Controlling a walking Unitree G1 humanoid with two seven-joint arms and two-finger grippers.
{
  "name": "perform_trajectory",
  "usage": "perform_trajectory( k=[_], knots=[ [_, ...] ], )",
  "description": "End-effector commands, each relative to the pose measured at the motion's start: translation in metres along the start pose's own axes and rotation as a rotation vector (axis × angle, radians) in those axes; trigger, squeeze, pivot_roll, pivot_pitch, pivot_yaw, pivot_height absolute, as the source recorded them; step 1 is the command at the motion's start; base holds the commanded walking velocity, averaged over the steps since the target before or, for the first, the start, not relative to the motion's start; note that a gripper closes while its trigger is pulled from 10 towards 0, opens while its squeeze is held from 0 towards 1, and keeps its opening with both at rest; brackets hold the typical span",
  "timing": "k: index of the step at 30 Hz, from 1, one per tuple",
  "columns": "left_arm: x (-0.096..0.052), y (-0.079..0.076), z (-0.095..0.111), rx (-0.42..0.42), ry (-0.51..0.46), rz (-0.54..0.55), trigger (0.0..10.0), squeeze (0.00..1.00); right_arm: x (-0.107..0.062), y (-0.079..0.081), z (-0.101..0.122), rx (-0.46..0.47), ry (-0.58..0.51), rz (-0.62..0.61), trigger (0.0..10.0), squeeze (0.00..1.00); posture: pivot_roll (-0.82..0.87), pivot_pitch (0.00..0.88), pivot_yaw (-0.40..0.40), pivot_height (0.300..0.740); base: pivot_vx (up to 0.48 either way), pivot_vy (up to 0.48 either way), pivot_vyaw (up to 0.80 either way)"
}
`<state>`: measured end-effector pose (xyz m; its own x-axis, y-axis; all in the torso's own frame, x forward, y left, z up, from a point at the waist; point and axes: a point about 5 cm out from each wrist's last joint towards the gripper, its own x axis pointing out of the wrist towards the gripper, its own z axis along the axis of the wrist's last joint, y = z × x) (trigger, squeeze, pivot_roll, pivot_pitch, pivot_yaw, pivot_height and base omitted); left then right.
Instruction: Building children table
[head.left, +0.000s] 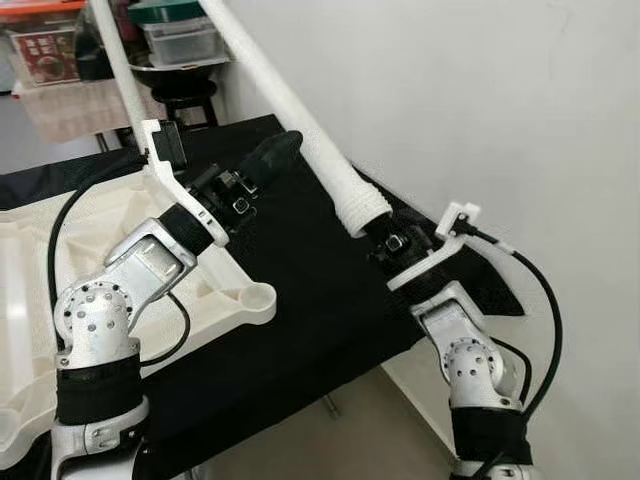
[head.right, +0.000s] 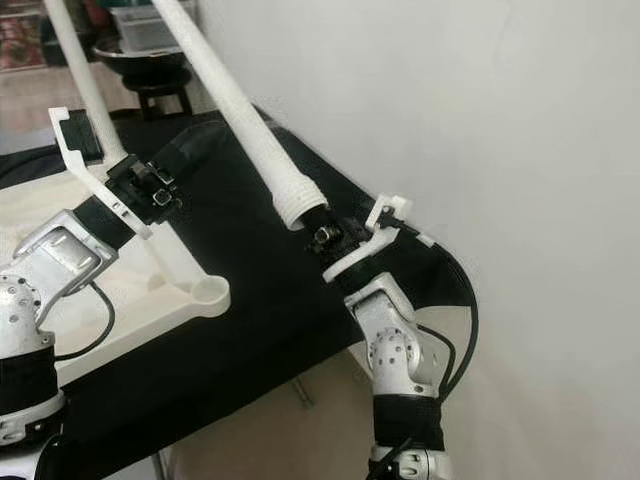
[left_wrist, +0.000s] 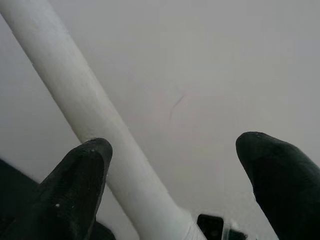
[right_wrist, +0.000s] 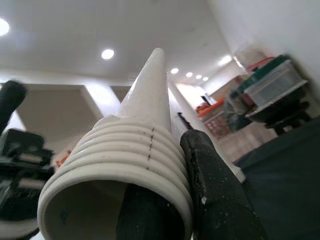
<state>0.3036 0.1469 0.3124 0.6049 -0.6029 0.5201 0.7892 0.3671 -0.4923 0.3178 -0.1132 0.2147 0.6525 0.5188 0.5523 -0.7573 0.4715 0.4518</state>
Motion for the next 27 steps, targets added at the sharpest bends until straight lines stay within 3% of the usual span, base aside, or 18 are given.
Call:
perform_trajectory(
  k=[1, 7, 14, 23, 24, 27],
  knots=[
    [0.002, -0.001, 0.007, -0.062, -0.022, -0.039, 10.0, 0.00, 0.001, 0.008, 0.009, -0.009, -0.058, 0.069, 10.0, 0.00, 0.09, 0.035, -0.018, 0.740, 0.000, 0.000, 0.00],
    [0.012, 0.000, 0.017, -0.120, -0.025, -0.091, 10.0, 0.00, 0.004, 0.020, 0.018, -0.040, -0.091, 0.173, 10.0, 0.00, 0.08, 0.038, -0.017, 0.740, 0.000, 0.000, 0.00],
    [0.021, 0.008, 0.027, -0.140, -0.058, -0.062, 10.0, 0.00, -0.001, 0.036, 0.015, -0.120, -0.010, 0.328, 10.0, 0.00, 0.08, 0.038, -0.012, 0.740, 0.000, 0.000, 0.00],
    [0.030, 0.001, 0.044, -0.159, -0.097, -0.120, 10.0, 0.00, -0.003, 0.032, 0.009, -0.188, 0.060, 0.343, 10.0, 0.00, 0.08, 0.039, -0.010, 0.740, 0.000, 0.000, 0.00],
    [0.031, -0.001, 0.045, -0.160, -0.098, -0.139, 0.0, 0.00, -0.004, 0.030, 0.009, -0.198, 0.067, 0.333, 10.0, 0.00, 0.08, 0.040, -0.010, 0.740, 0.000, 0.000, 0.00],
    [0.032, -0.006, 0.047, -0.179, -0.080, -0.197, 0.0, 0.00, -0.005, 0.023, 0.009, -0.219, 0.075, 0.296, 10.0, 0.00, 0.08, 0.041, -0.010, 0.740, 0.000, 0.000, 0.00]
  ],
)
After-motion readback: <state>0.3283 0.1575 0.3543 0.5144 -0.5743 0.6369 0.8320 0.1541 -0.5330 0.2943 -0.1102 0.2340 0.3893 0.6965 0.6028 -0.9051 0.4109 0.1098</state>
